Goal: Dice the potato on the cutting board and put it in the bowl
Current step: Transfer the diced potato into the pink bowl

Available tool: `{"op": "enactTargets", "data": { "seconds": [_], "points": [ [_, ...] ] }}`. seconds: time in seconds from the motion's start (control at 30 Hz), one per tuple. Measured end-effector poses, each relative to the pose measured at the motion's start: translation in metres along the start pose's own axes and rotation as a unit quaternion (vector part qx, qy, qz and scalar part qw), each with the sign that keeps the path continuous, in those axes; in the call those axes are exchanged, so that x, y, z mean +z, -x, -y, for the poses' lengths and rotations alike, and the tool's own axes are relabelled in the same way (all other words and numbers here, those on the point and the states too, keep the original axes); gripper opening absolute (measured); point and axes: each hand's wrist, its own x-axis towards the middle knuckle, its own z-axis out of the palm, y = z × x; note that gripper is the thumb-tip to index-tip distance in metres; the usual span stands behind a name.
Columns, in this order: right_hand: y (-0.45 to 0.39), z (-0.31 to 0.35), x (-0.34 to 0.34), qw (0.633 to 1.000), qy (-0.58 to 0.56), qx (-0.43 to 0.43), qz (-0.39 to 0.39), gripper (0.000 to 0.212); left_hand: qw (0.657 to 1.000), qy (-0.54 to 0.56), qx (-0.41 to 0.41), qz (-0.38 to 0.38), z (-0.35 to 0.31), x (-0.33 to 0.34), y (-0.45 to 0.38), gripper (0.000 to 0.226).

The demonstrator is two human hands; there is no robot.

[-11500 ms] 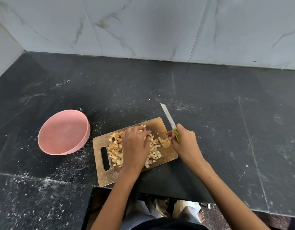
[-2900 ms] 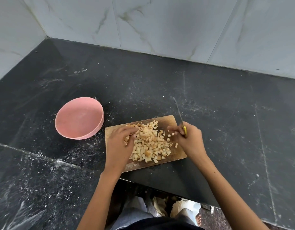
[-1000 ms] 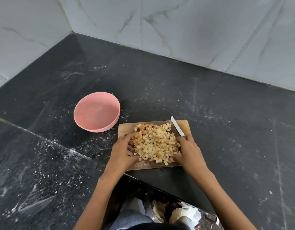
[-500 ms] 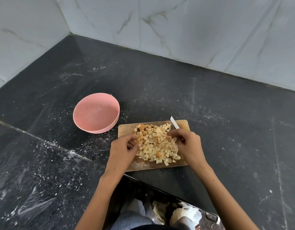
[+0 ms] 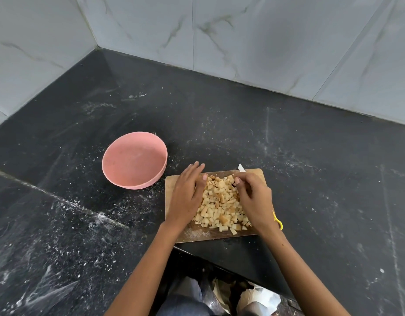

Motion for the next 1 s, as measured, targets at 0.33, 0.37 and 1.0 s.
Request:
{"op": "enactTargets", "data": {
  "seconds": [0.33,0.37,1.0],
  "points": [
    [0.008,-0.002,0.035,0.998,0.005,-0.041,0.044,0.044,0.997,-0.025,0.064,-0.030,-0.006,0.025,-0.001,0.057],
    [0.007,-0.001,0.038,0.999,0.010,-0.040,0.035,0.043,0.997,-0.020,0.068,-0.039,-0.008,0.026,0.001,0.059],
    [-0.005,0.011,0.054,0.992,-0.086,0.037,-0.079,0.029,0.985,0.095,-0.022,-0.143,-0.039,0.053,-0.004,0.051]
  ]
}}
